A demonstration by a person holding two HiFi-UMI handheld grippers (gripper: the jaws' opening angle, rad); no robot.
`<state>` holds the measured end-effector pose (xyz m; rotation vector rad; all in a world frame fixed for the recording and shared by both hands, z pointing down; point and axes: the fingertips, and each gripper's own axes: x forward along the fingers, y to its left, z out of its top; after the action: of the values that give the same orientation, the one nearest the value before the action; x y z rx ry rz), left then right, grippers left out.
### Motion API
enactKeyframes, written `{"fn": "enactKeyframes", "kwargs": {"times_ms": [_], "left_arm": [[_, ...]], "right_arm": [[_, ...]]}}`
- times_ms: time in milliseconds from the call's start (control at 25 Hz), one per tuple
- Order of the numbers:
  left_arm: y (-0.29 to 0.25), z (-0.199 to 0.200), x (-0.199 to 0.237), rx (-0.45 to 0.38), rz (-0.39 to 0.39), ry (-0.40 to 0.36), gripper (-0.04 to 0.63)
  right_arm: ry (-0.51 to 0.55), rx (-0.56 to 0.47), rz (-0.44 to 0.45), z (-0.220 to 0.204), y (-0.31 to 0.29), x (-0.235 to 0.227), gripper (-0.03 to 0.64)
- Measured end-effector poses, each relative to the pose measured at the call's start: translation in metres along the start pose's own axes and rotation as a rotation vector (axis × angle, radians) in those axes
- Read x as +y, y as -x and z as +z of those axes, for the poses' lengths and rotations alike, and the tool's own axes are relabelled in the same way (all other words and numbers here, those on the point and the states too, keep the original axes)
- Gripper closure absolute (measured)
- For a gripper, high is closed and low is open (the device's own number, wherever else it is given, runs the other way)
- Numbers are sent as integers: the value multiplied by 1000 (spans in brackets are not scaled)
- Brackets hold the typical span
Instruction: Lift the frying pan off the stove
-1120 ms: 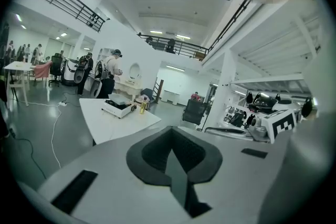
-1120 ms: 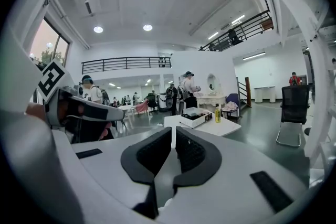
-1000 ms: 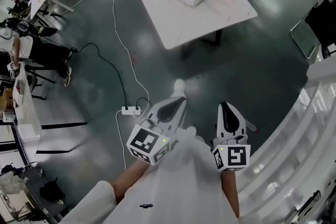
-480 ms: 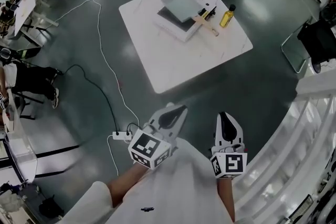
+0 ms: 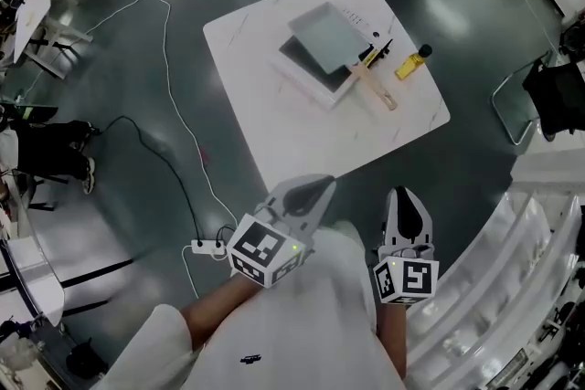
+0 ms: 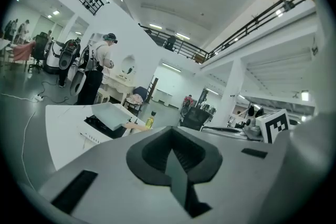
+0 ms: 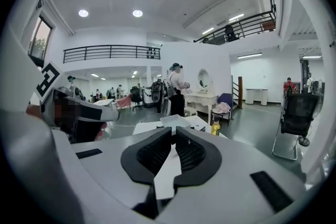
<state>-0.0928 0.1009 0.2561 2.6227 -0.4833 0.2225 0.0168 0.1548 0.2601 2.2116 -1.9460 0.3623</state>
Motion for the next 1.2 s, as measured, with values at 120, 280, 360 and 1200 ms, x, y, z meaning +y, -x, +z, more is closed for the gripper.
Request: {"fn": "enactKeyframes", "kwargs": {"times_ms": [120,280,360,1200], "left_arm": [[-18,10,12,-1,7,13,595],[-45,19,25,1,27,48,595],[-58,25,29,-5,48,67,594],[-164,-5,79,35,99,500,594]], "right_arm": [[16,9,23,9,-23,-8,615],[19,12,57,15,-51,-28,615],[18,15,77,17,-63,-40,615],[63,127,271,-7,-157,-88,538]]}}
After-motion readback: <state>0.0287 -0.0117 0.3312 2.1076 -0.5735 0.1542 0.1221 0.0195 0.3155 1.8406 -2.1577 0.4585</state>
